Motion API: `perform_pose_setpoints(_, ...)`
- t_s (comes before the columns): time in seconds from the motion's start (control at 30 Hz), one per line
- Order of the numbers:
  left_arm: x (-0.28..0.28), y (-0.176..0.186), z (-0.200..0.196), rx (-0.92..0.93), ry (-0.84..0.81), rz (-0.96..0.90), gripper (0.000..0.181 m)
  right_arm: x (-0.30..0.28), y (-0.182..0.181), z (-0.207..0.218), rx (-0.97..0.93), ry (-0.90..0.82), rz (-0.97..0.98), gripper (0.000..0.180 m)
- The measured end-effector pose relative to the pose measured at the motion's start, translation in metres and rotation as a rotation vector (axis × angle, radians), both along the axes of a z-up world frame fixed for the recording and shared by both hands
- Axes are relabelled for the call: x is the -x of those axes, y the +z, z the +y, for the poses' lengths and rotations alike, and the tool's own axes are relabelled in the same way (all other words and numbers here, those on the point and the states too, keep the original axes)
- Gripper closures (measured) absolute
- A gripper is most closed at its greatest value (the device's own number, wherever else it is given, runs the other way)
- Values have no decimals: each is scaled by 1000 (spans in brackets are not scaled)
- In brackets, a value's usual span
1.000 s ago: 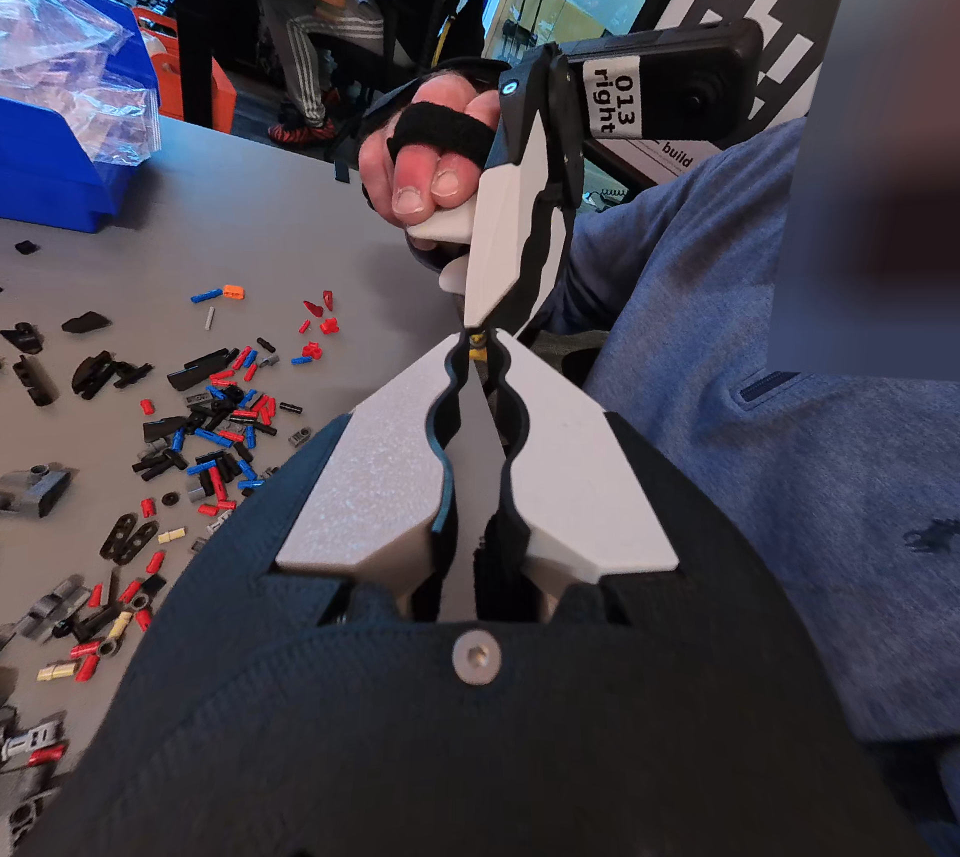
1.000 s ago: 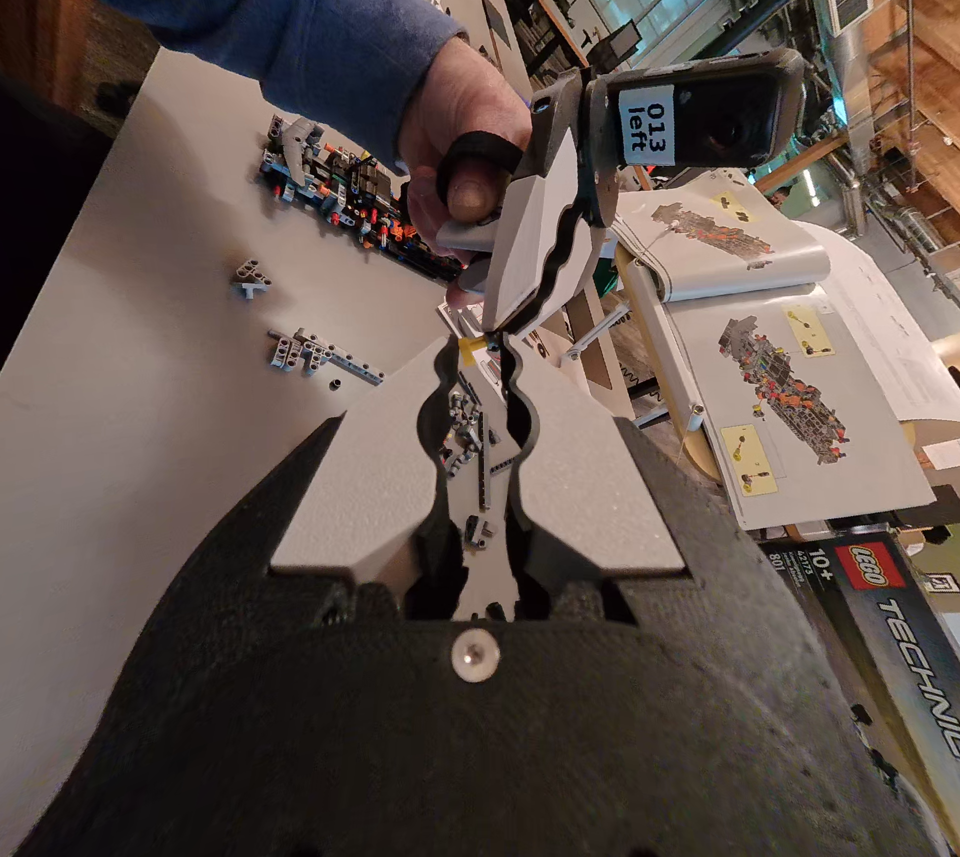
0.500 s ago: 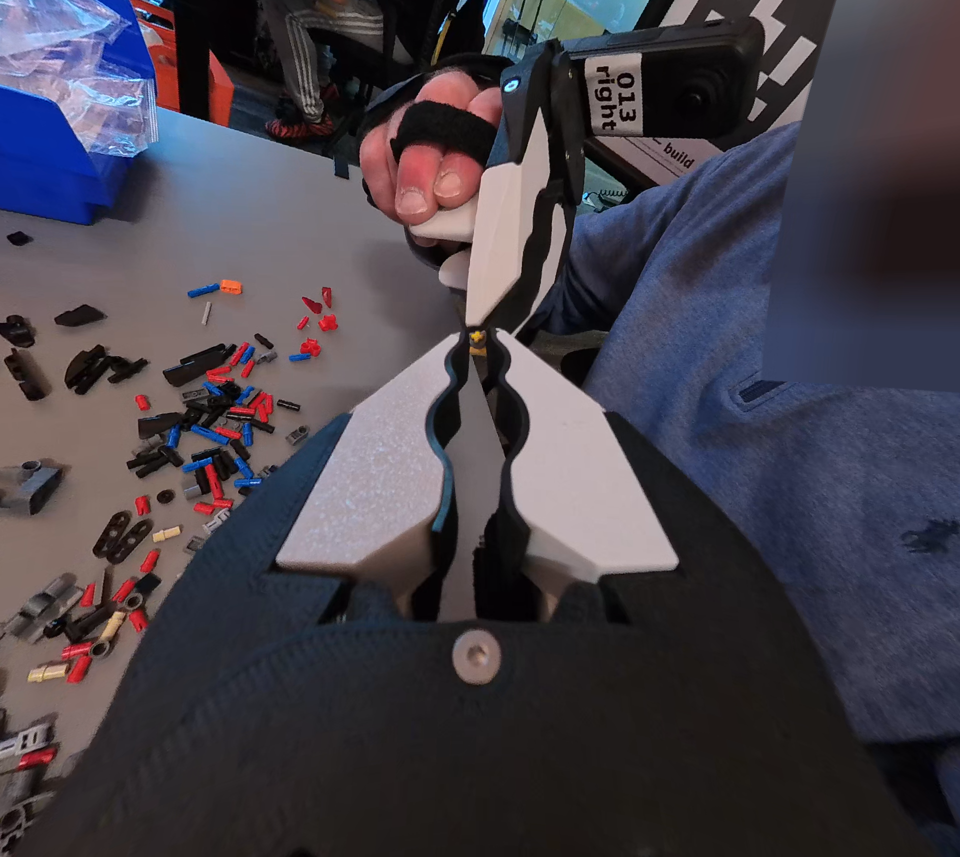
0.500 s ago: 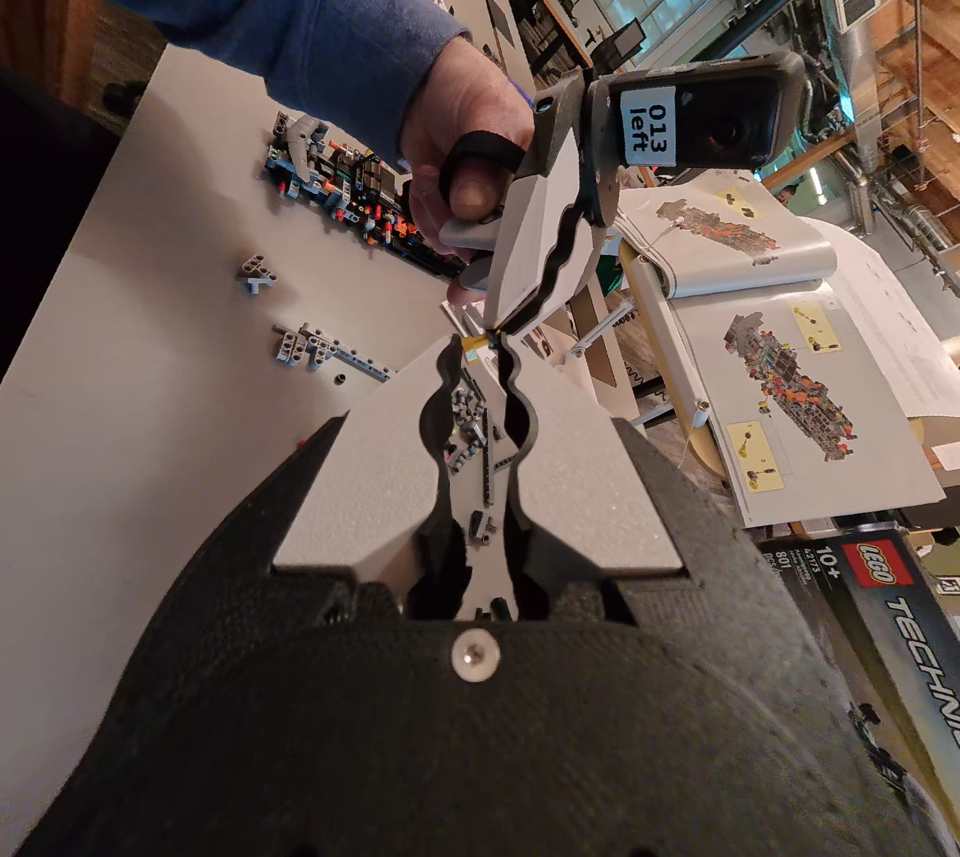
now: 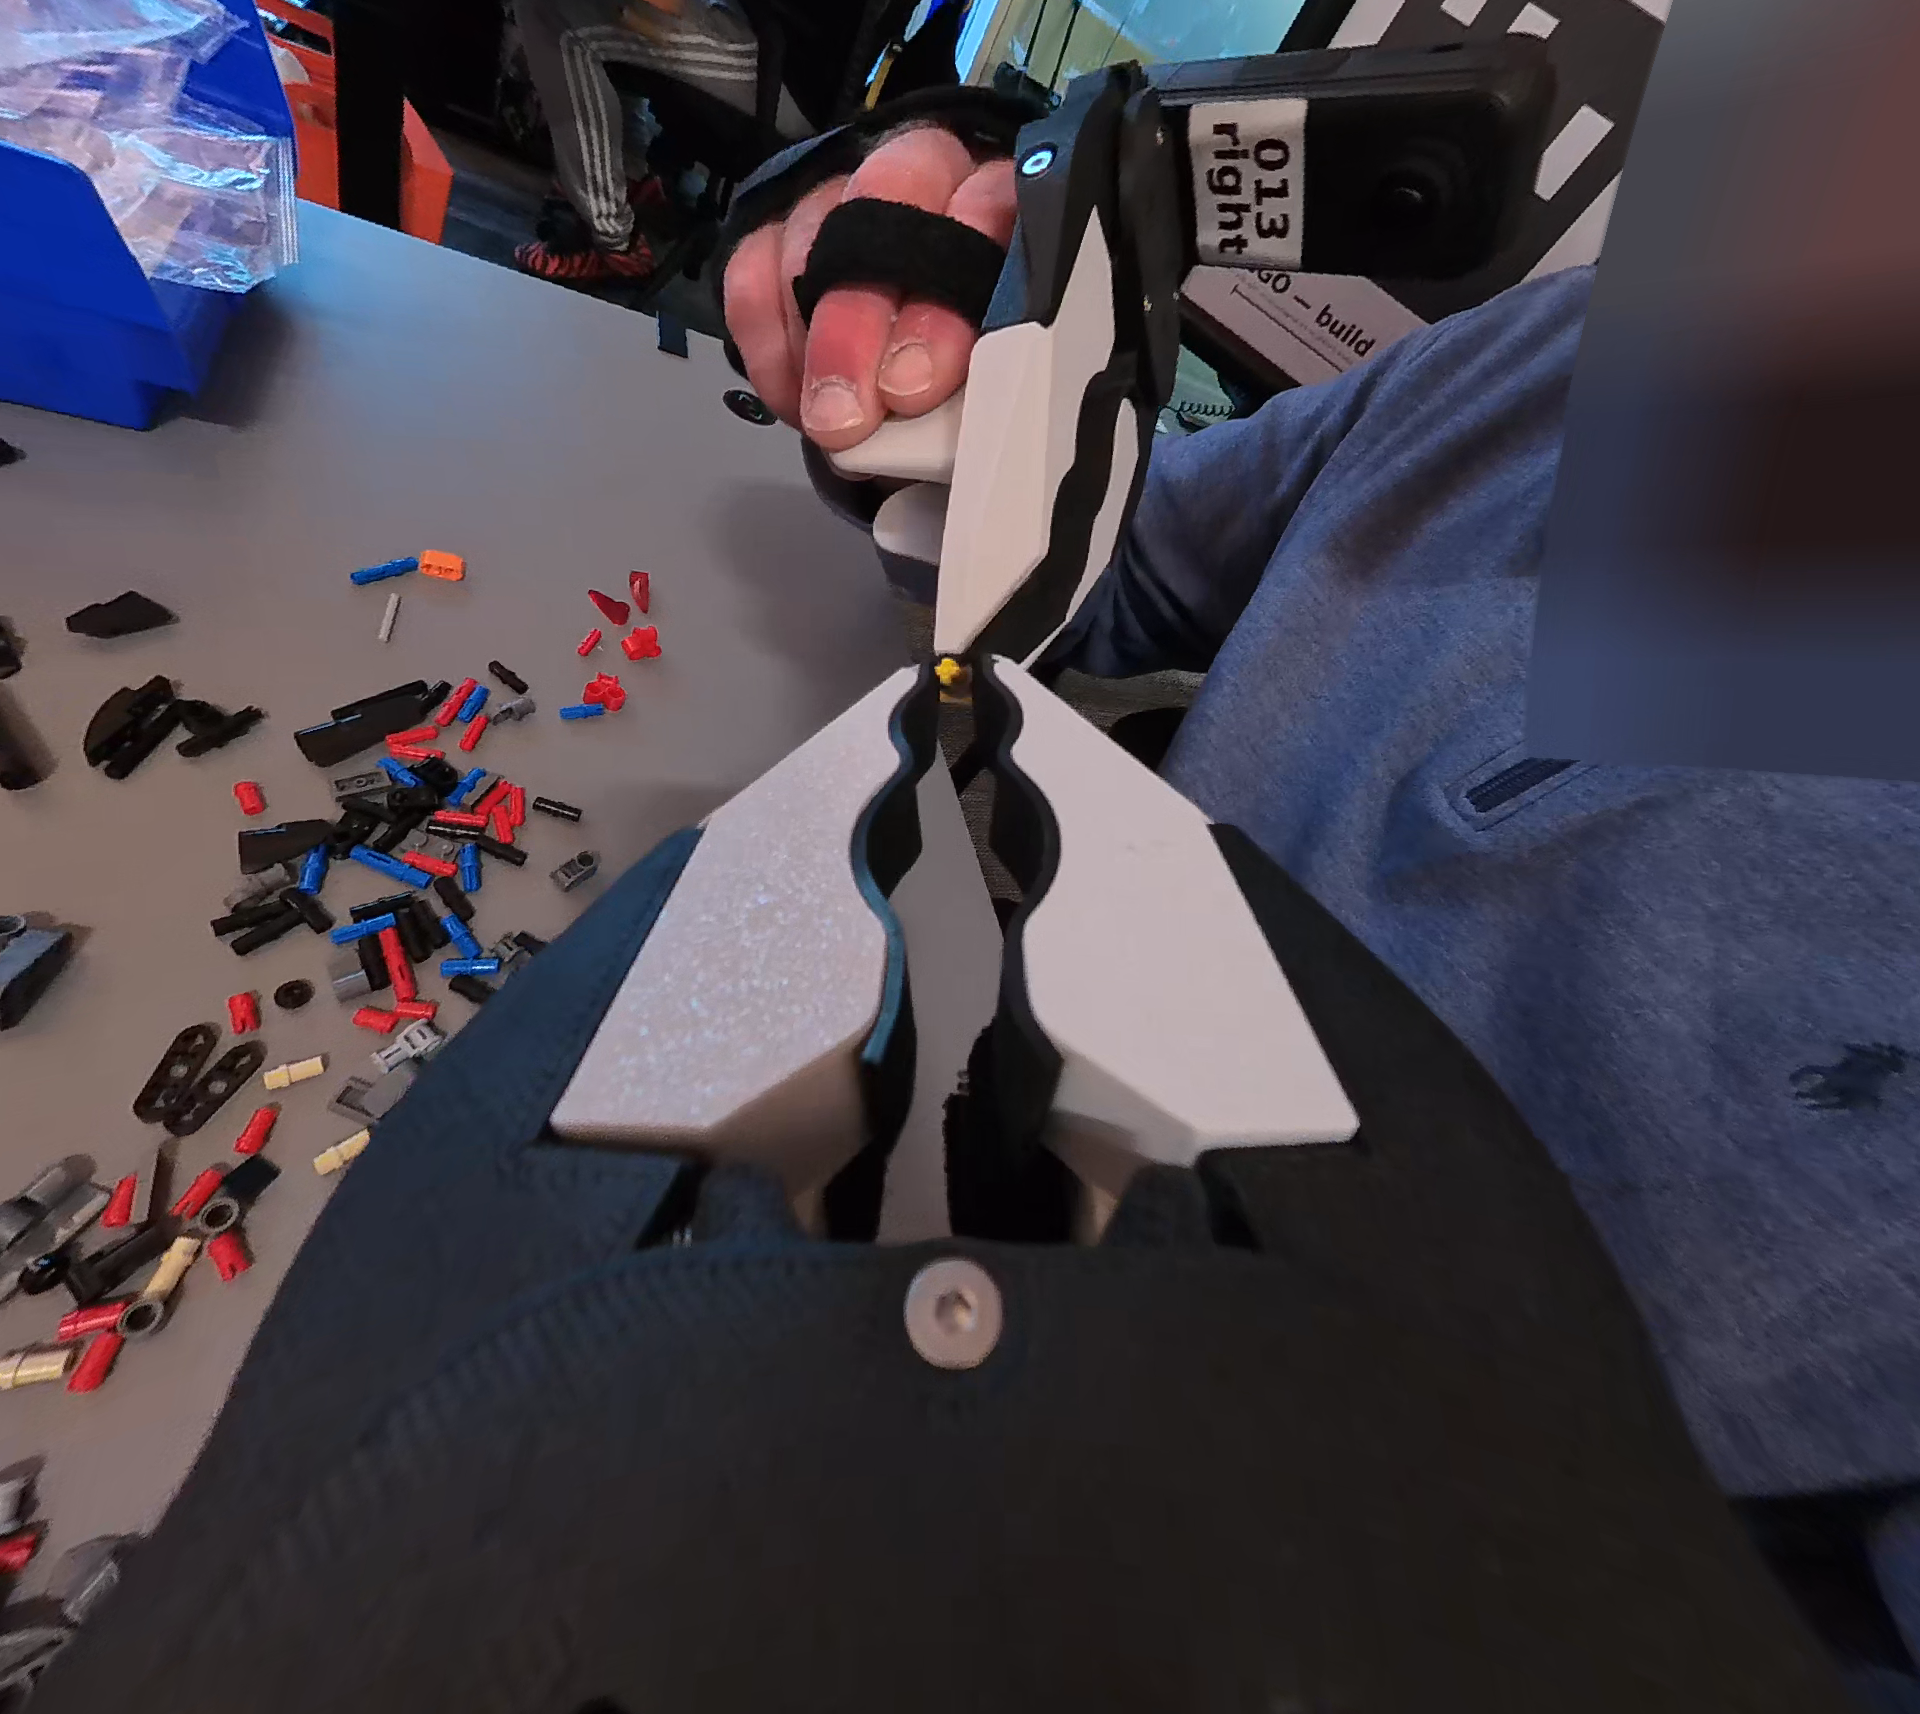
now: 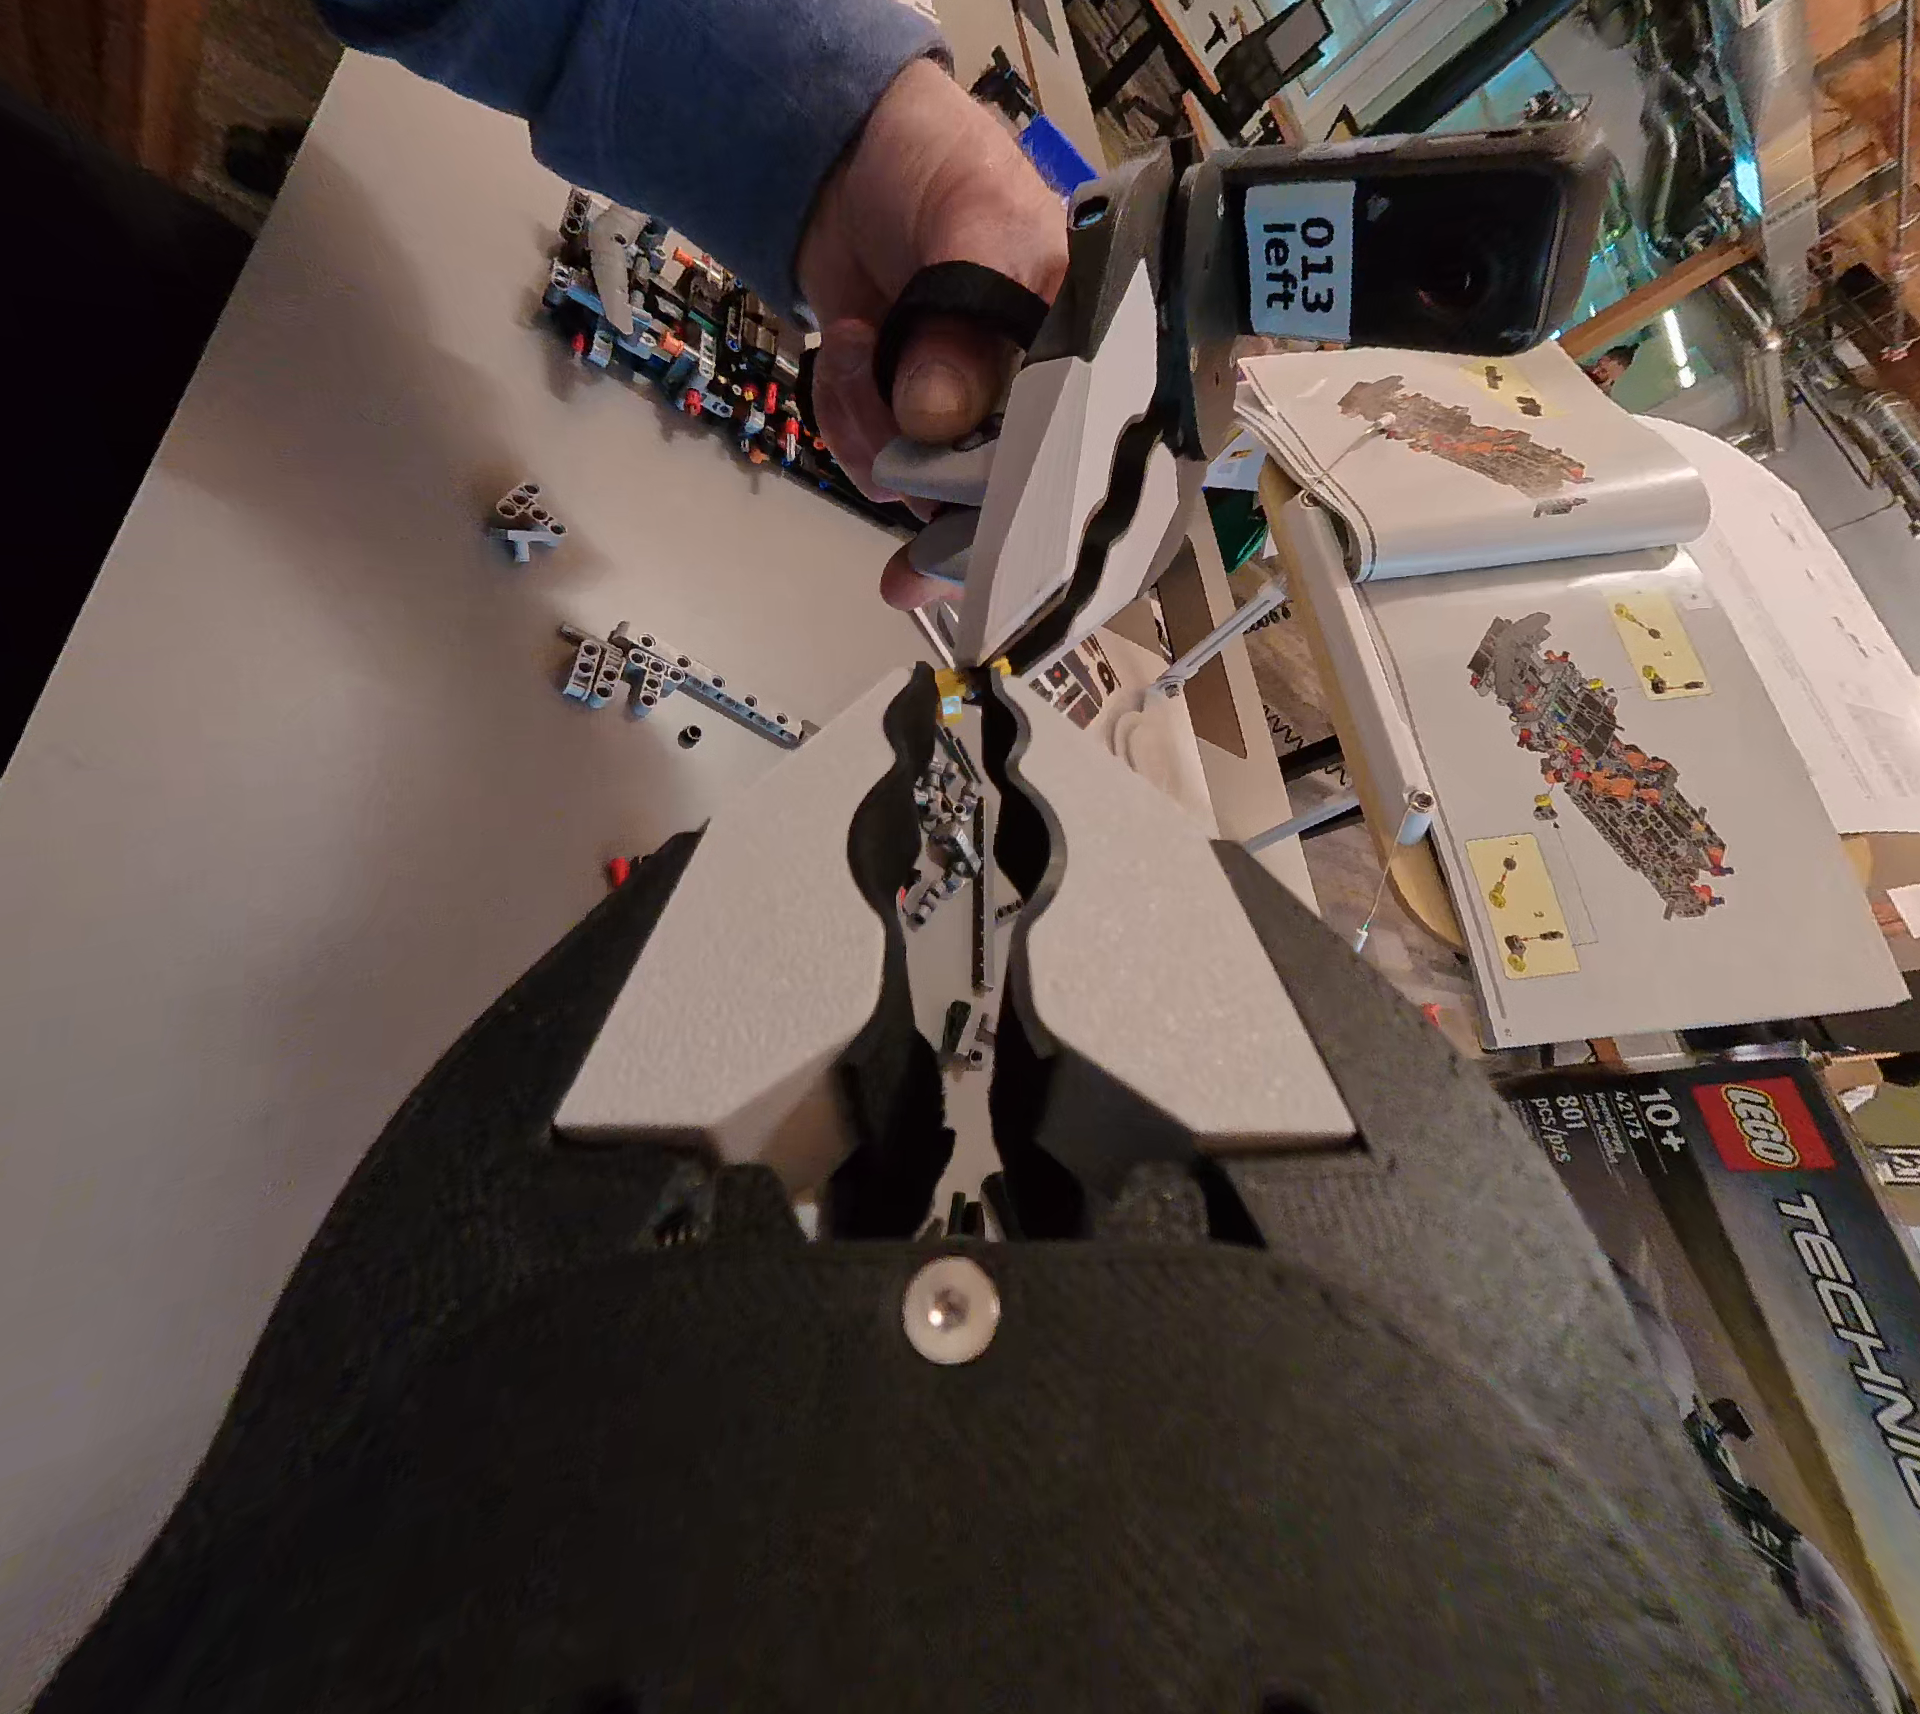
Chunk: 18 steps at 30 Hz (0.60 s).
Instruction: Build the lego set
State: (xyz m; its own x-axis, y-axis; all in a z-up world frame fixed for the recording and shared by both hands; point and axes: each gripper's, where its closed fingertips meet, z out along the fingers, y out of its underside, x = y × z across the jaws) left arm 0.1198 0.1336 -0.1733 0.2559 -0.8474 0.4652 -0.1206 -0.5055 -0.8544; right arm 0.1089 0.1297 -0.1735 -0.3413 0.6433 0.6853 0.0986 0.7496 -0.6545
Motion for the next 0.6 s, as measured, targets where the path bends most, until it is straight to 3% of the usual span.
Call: perform_pose_setpoints(0.6,-2,-7,-4,17,-3,-32,174,-1,-7,-3,-22,11,-73,177)
